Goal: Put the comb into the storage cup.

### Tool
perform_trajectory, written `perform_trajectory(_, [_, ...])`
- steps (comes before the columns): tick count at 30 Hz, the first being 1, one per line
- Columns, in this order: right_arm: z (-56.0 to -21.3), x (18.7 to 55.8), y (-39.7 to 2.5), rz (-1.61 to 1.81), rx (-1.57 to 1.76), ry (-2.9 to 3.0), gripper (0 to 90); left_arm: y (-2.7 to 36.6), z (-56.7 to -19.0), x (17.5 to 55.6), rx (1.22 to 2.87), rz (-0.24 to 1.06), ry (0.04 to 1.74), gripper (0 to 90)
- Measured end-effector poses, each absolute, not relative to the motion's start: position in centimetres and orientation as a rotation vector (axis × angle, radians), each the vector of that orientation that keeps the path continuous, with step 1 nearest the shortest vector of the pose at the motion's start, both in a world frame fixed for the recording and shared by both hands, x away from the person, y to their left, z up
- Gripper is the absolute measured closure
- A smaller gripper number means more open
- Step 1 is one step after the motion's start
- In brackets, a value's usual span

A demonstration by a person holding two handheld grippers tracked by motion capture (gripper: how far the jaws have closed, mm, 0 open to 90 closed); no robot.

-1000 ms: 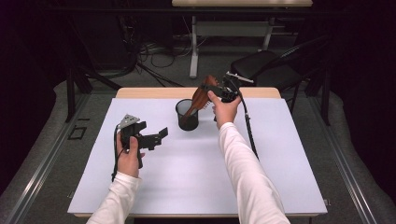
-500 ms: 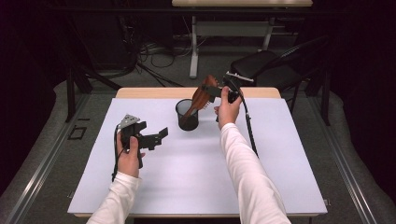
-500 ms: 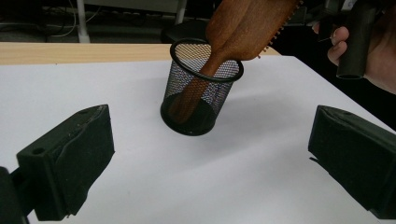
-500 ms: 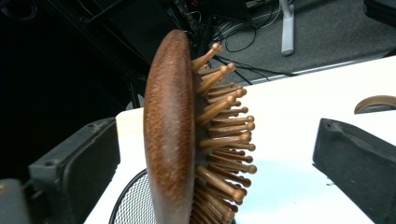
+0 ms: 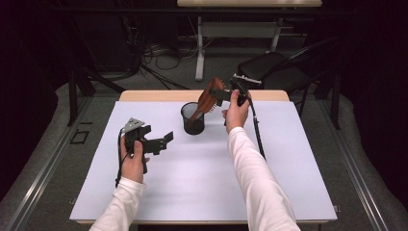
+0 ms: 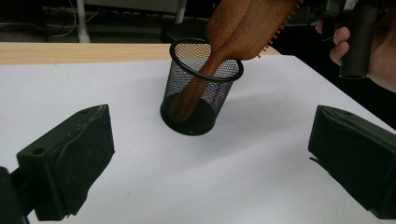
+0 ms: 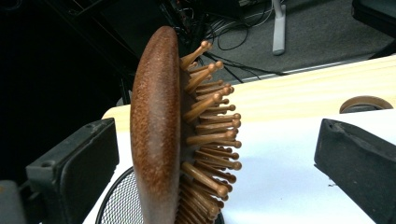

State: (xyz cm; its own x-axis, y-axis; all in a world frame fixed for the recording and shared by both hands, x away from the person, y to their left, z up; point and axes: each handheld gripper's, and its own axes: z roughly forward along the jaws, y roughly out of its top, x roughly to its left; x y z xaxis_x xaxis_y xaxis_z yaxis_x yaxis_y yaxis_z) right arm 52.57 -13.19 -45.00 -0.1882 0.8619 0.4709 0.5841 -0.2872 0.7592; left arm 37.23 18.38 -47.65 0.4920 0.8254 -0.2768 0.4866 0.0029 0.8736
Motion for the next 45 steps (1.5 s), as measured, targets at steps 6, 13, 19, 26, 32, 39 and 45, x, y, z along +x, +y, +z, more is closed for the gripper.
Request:
perform_trajectory(6, [-44.9,52.4,-13.1,1.46,1.783,1.698,0.0,18.4,-47.6,37.2,1.647,0.39,1.145,0.4])
perform_trajectory(13, [-44.5,52.2,-13.4,1.43,1.75,1.715,0.0,18.4,-47.7,37.3,1.649,0.393,1.147,0.4])
perform_trajectory(19, [-44.0,51.9,-13.7,1.417,1.718,1.731,0.0,18.5,-47.6,37.2,1.642,0.391,1.143,0.3])
perform_trajectory(26, [-43.6,51.4,-13.8,1.399,1.694,1.761,0.0,18.5,-47.5,37.2,1.642,0.392,1.142,0.3])
perform_trajectory(32, [-43.3,50.9,-13.9,1.335,1.661,1.81,0.0,18.5,-47.6,37.2,1.646,0.386,1.143,0.4])
perform_trajectory(39, [-42.9,50.5,-14.6,1.291,1.621,1.855,0.0,18.4,-47.6,37.2,1.651,0.382,1.14,0.4])
perform_trajectory(45, [-42.7,50.1,-15.2,1.252,1.602,1.869,0.0,18.3,-47.4,37.2,1.649,0.379,1.132,0.4])
